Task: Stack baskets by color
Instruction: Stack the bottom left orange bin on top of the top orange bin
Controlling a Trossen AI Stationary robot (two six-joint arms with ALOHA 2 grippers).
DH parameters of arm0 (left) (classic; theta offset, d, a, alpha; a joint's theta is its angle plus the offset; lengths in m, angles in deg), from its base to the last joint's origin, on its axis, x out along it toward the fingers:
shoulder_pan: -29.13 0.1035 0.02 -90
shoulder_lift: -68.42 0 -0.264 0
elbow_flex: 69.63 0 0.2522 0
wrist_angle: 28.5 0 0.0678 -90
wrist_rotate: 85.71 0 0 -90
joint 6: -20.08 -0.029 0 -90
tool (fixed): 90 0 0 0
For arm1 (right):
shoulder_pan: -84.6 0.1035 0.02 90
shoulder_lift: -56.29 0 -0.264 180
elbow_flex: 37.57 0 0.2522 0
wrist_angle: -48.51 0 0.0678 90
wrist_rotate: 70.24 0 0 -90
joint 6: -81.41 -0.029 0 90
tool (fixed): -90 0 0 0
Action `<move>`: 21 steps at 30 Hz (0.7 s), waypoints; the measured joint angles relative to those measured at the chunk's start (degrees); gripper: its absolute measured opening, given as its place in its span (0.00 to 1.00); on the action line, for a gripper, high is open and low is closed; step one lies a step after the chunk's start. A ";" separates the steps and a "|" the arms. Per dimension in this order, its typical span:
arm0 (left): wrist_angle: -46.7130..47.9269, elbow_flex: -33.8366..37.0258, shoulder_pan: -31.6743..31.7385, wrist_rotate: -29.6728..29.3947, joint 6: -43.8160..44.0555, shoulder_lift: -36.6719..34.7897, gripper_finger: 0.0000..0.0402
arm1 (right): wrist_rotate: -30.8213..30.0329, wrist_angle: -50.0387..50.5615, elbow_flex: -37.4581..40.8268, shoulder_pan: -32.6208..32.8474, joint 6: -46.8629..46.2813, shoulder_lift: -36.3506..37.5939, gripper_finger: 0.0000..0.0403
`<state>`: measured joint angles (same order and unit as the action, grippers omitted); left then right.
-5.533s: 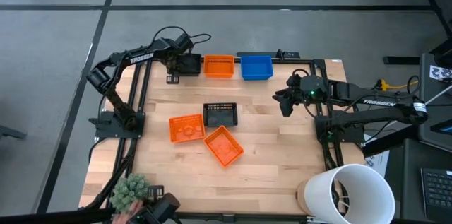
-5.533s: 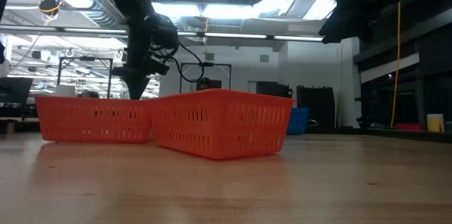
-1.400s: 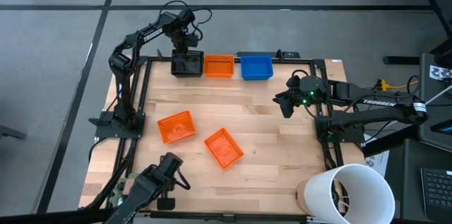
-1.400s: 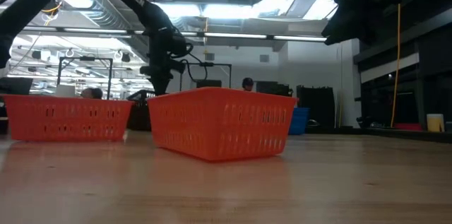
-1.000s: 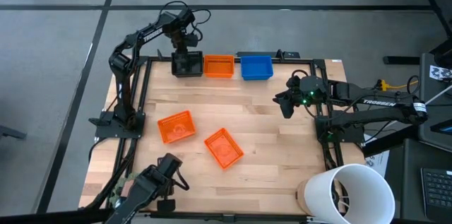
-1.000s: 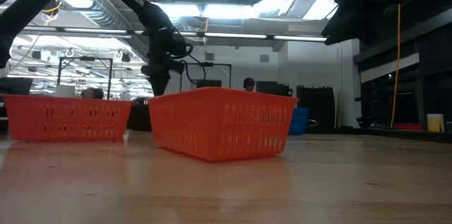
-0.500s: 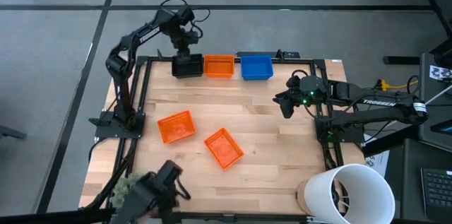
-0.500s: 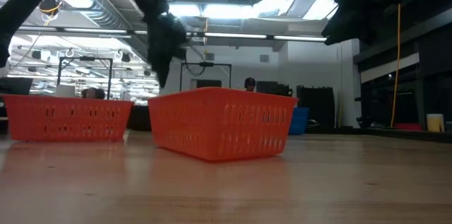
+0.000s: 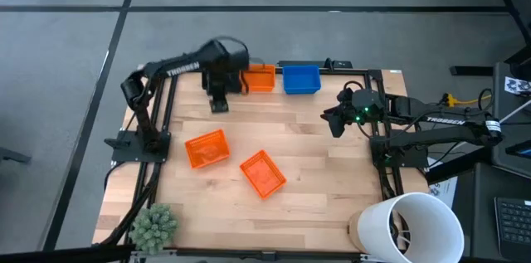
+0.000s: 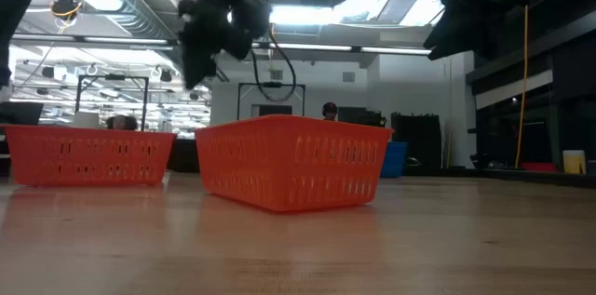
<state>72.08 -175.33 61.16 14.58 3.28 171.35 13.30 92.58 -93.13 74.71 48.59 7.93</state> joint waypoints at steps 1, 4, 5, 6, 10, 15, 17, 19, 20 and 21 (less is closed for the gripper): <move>-0.59 1.93 -1.48 -1.71 1.68 -0.02 0.27 | 0.06 0.02 0.00 0.00 -0.04 0.00 0.30; -3.53 8.90 -4.90 -2.83 5.44 -0.90 0.27 | 0.90 0.02 0.00 0.00 -0.11 0.00 0.30; -4.89 11.77 -5.64 -2.69 6.80 -1.54 0.27 | 0.96 0.02 0.00 0.00 -0.08 0.00 0.30; -6.76 14.48 -6.22 -2.33 8.45 -2.53 0.27 | 0.98 0.02 0.00 0.00 -0.02 0.00 0.30; -16.54 25.28 -7.70 -2.21 18.25 -8.92 0.27 | 1.00 0.02 0.00 0.00 0.22 0.00 0.30; -25.33 34.91 -9.52 -4.43 24.04 -18.61 0.27 | 1.14 0.02 0.00 -0.02 0.22 0.00 0.30; -25.52 37.26 -10.58 -4.95 24.38 -21.61 0.27 | 1.14 0.02 0.00 0.00 0.22 0.00 0.30; -26.13 38.65 -11.70 -4.95 24.64 -24.15 0.27 | 1.14 0.02 0.00 -0.01 0.12 0.00 0.30; -26.43 39.23 -12.22 -5.02 24.76 -25.21 0.27 | 1.14 0.02 0.00 0.00 0.04 0.00 0.30; -26.51 39.95 -12.71 -5.05 24.79 -25.94 0.27 | 1.14 0.00 0.00 0.00 0.02 0.00 0.30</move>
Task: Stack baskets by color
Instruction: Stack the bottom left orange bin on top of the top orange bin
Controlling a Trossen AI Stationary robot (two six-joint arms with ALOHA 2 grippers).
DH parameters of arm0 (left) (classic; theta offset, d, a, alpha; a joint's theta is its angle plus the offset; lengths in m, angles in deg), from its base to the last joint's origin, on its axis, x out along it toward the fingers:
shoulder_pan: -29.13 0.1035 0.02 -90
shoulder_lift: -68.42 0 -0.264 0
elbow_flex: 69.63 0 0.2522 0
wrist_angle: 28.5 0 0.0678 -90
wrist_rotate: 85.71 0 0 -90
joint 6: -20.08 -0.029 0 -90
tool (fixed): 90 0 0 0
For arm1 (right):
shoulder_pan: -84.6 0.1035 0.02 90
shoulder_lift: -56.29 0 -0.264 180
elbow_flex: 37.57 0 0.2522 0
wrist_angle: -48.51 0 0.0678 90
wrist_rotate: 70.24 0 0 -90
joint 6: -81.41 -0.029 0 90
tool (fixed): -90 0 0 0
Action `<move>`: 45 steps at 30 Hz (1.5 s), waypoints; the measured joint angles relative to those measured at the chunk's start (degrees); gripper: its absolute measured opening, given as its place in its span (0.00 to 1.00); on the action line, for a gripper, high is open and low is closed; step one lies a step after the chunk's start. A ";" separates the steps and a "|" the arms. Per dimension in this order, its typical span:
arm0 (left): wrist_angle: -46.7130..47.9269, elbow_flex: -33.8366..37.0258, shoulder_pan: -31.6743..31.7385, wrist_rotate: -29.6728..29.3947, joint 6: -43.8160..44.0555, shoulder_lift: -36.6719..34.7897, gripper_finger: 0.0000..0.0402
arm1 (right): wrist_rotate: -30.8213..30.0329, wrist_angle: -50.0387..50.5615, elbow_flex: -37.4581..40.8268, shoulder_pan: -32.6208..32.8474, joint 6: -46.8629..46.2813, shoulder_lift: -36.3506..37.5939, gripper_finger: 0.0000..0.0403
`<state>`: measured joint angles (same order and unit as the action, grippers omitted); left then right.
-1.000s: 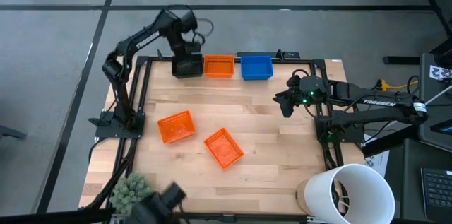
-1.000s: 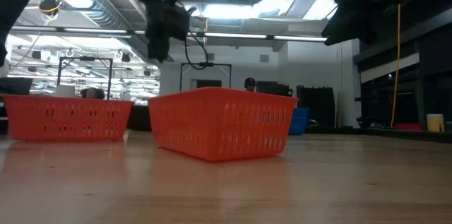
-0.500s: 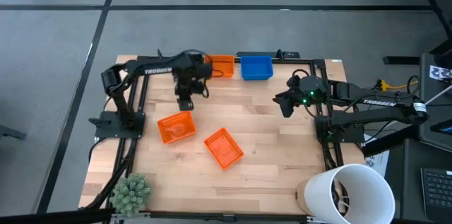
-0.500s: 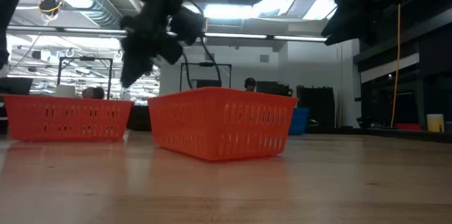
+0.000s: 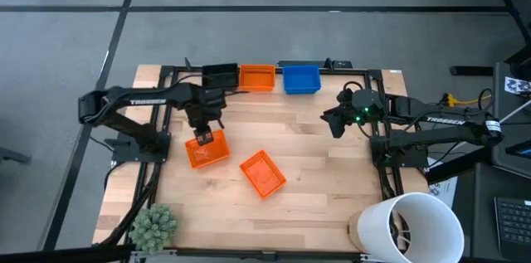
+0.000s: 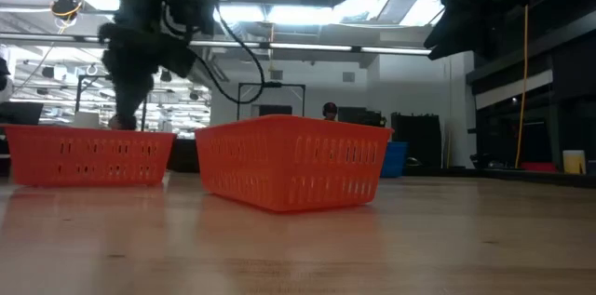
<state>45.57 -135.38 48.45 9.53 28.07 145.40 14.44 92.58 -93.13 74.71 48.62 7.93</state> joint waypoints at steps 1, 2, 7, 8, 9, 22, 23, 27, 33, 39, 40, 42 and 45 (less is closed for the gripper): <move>-0.20 0.77 -0.41 -0.14 0.02 -0.54 0.27 | 0.00 0.00 0.00 0.00 0.00 0.00 0.30; -0.70 1.43 -0.77 -0.37 0.04 -0.98 0.27 | 0.00 0.02 0.00 0.00 0.00 0.00 0.30; -5.57 5.18 -1.72 -0.56 0.02 -1.31 0.27 | 0.00 0.00 0.00 0.00 -0.21 0.00 0.30; -6.51 5.80 -1.76 -0.14 0.03 -1.24 0.27 | -0.01 0.00 0.00 0.00 -0.27 0.00 0.30; -7.89 6.44 -1.76 0.29 0.10 -1.17 0.27 | -0.01 0.01 0.00 0.00 -0.51 0.00 0.30; -22.85 15.85 -1.36 1.27 0.74 -1.17 0.17 | -0.02 0.01 0.00 0.00 -1.33 0.00 0.30; -23.26 15.87 -1.16 1.72 0.83 -1.13 0.10 | -0.03 0.01 0.00 -0.01 -1.31 0.00 0.30; -24.72 12.73 -0.27 3.36 0.46 -1.17 0.01 | -0.04 0.02 0.00 -0.02 -1.27 0.00 0.30; -25.55 -3.42 2.65 2.84 -8.68 -1.15 0.00 | -0.04 0.01 0.00 0.00 -1.14 0.00 0.30; -29.23 -22.92 9.42 -1.00 -21.95 5.18 0.00 | -0.22 0.00 0.00 0.00 0.23 0.00 0.30; -29.19 -26.51 10.66 -1.18 -23.53 7.24 0.00 | -0.22 -0.02 0.00 -0.02 0.24 0.00 0.30; -26.56 -33.88 12.96 -1.10 -27.02 11.94 0.00 | -0.22 -0.02 0.00 -0.02 0.22 0.00 0.30; -21.58 -45.55 15.77 1.26 -32.16 20.42 0.00 | -0.20 -0.02 0.00 -0.01 0.24 0.00 0.30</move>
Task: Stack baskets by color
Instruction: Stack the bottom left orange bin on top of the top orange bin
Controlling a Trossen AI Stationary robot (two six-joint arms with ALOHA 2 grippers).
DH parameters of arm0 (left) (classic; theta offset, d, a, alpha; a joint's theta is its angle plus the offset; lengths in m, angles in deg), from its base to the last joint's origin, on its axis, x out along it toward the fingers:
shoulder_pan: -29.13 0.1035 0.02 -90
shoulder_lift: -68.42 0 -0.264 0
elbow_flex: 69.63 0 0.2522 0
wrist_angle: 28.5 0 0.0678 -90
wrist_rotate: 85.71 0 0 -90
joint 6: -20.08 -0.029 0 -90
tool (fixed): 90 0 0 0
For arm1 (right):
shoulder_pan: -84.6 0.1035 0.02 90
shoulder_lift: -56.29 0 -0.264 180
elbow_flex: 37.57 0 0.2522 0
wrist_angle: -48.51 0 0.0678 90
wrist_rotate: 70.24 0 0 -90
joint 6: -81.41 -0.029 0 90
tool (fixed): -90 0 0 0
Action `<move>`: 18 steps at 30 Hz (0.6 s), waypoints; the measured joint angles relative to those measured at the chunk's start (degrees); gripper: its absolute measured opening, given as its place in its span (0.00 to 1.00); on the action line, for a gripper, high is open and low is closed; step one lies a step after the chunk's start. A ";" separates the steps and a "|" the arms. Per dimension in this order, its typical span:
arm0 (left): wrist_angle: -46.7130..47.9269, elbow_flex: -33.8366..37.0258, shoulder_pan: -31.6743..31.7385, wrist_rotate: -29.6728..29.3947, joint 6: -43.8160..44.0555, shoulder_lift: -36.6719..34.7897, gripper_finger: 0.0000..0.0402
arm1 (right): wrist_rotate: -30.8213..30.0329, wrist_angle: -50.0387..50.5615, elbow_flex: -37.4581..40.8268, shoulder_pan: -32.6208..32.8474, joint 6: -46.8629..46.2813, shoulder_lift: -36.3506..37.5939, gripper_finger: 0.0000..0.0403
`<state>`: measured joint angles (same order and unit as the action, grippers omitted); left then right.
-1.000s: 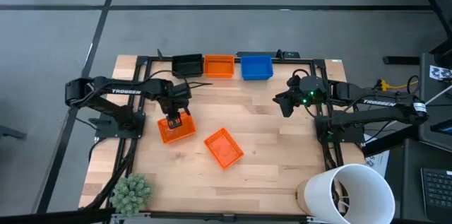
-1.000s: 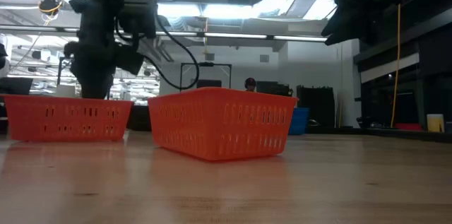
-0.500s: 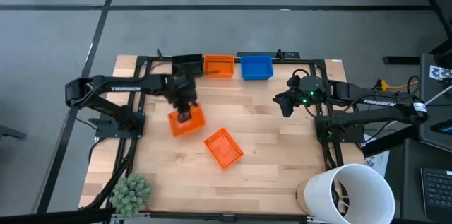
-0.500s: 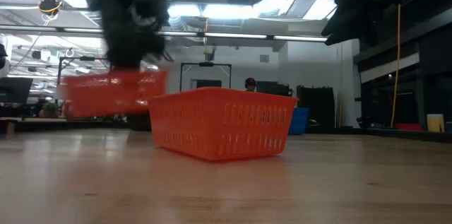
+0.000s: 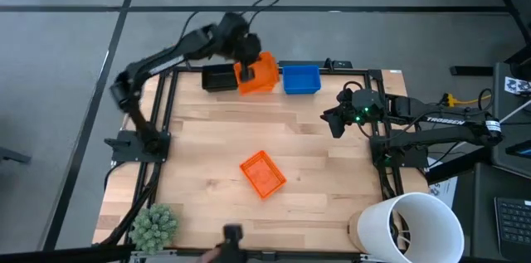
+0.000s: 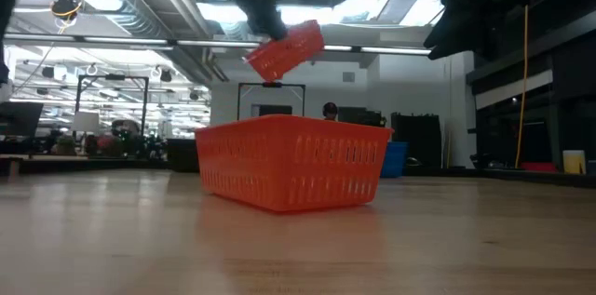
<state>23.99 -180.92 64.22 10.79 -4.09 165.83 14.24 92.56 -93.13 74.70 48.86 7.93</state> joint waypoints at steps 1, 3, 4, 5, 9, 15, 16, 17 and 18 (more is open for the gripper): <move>3.11 -3.70 0.97 1.21 -1.05 2.86 0.00 | 0.00 0.00 0.00 -0.01 0.00 0.00 0.30; 8.69 -10.92 2.46 2.63 -2.88 8.78 0.00 | 0.00 0.00 0.00 0.01 0.01 0.00 0.30; 11.34 -13.86 3.11 2.79 -3.86 11.46 0.00 | 0.00 0.00 0.00 0.01 0.02 0.00 0.30; 14.27 -16.63 3.72 2.88 -4.86 14.09 0.00 | 0.02 0.01 0.00 0.00 0.03 0.00 0.30; 19.86 -24.32 5.22 2.85 -8.87 22.83 0.00 | 0.02 0.00 0.00 0.01 0.51 0.00 0.30; 19.51 -29.50 5.69 1.46 -12.53 30.96 0.00 | 0.02 0.00 0.00 0.00 2.25 0.00 0.30; 19.51 -30.03 5.69 0.79 -13.22 31.86 0.00 | 0.02 0.00 0.00 0.01 2.81 0.00 0.30; 19.51 -30.35 5.69 -0.07 -13.79 32.57 0.00 | 0.02 0.00 0.00 0.01 3.01 0.00 0.30; 19.50 -30.51 5.70 -1.09 -14.26 33.10 0.00 | 0.02 0.00 0.00 0.00 3.06 0.00 0.30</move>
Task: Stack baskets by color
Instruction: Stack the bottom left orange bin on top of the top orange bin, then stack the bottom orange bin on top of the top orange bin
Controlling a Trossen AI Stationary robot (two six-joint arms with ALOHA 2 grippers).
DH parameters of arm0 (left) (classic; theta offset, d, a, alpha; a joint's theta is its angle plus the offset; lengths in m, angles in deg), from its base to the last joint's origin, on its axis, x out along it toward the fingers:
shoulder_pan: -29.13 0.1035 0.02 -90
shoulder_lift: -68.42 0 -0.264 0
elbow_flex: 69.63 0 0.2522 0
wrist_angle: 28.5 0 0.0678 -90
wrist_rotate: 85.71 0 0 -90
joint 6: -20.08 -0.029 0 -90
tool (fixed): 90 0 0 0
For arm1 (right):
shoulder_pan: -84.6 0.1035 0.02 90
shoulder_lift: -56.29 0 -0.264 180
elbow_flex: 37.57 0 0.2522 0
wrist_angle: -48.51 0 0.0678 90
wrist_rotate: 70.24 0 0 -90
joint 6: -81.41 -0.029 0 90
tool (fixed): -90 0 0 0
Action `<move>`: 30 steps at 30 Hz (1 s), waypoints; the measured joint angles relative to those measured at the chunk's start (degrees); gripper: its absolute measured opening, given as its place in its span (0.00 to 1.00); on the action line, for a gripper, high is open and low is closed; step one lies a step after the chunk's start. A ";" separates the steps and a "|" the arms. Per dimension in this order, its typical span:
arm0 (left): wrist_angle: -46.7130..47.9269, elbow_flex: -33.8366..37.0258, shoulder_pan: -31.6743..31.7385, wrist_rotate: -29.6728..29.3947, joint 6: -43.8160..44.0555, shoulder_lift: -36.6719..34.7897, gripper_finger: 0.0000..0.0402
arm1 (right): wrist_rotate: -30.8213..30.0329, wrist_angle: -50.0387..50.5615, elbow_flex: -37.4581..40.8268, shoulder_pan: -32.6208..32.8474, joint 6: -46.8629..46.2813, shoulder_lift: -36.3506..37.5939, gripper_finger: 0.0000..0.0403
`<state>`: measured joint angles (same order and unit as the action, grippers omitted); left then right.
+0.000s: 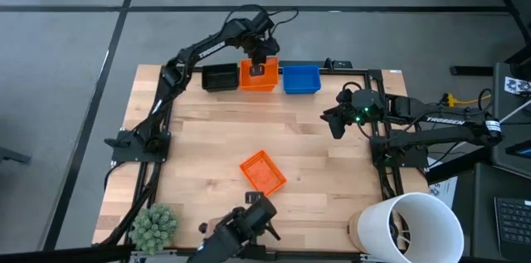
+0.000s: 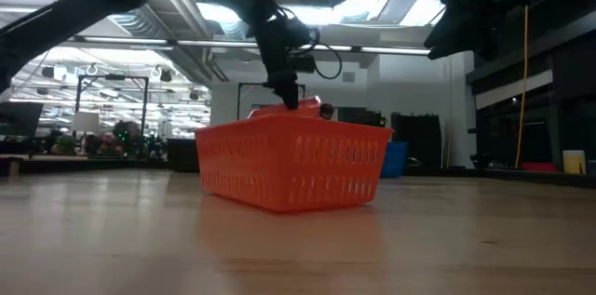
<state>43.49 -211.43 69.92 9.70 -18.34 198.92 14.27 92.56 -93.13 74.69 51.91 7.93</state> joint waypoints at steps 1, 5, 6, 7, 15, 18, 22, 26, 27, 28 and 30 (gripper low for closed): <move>0.01 -0.11 0.09 -0.79 -0.67 0.47 0.00 | 0.00 0.00 0.00 0.01 -0.02 0.00 0.30; -0.43 -0.11 0.55 -2.91 -2.24 1.57 0.00 | 0.00 0.00 0.00 0.00 0.00 0.00 0.30; -0.47 -0.11 0.72 -3.26 -2.50 1.63 0.00 | 0.00 0.02 0.00 0.01 0.00 0.00 0.30; -0.56 -0.11 0.88 -3.38 -2.80 1.63 0.00 | 0.00 0.00 0.00 0.01 -0.02 0.00 0.30; -0.97 -0.16 0.85 -4.41 -7.33 1.57 0.03 | 0.00 0.00 0.00 0.00 -0.02 0.00 0.30; -0.81 -0.16 0.51 -4.34 -6.78 1.57 0.08 | 0.00 0.00 0.00 0.01 -0.02 0.00 0.30; -0.30 -0.16 0.31 -4.32 -6.71 1.57 0.14 | 0.00 0.00 0.00 0.01 0.00 0.00 0.30; 1.81 -0.16 0.29 -4.26 -6.72 1.57 0.17 | 0.00 0.00 0.00 0.00 0.00 0.00 0.30; 2.00 -0.16 0.29 -4.26 -6.71 1.57 0.17 | 0.00 0.01 0.00 0.01 0.00 0.00 0.30; 1.88 -0.16 0.29 -4.28 -6.67 1.57 0.18 | 0.00 0.00 0.00 0.01 0.00 0.00 0.30; 1.77 -0.16 0.29 -4.54 -5.52 1.55 0.18 | 0.00 0.02 0.00 0.01 0.00 0.00 0.30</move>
<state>45.26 -211.59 70.21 5.16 -23.87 200.48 14.27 92.58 -93.13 74.70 51.92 7.93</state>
